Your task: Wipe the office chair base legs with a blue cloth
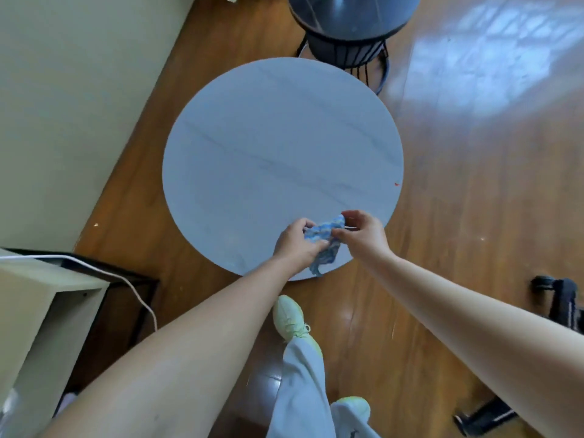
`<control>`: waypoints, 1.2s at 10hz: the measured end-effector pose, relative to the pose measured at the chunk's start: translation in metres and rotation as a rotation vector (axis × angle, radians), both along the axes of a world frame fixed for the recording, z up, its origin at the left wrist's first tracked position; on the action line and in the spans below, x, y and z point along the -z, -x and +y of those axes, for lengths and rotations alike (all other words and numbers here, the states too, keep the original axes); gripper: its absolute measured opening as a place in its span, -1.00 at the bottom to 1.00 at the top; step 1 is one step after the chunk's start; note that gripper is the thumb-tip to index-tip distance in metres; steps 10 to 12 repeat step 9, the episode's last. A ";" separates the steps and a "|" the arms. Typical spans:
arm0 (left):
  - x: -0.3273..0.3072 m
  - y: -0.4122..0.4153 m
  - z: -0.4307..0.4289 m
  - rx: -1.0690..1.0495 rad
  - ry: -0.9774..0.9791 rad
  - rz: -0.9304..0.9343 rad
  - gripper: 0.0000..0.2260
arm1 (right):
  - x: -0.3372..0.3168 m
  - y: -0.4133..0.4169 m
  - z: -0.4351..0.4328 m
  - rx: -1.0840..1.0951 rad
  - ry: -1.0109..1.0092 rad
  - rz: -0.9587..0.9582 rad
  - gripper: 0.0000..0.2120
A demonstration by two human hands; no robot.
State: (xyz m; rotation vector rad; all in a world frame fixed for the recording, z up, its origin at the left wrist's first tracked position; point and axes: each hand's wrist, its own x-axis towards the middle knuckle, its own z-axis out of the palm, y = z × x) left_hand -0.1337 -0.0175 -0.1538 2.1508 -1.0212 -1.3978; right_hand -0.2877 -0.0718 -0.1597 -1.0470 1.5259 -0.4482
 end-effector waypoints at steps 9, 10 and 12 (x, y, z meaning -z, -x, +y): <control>-0.007 -0.138 -0.002 -0.074 -0.162 -0.049 -0.63 | -0.019 -0.172 -0.041 -1.194 0.431 0.857 -0.81; -0.007 -0.138 -0.002 -0.074 -0.162 -0.049 -0.63 | -0.019 -0.172 -0.041 -1.194 0.431 0.857 -0.81; -0.007 -0.138 -0.002 -0.074 -0.162 -0.049 -0.63 | -0.019 -0.172 -0.041 -1.194 0.431 0.857 -0.81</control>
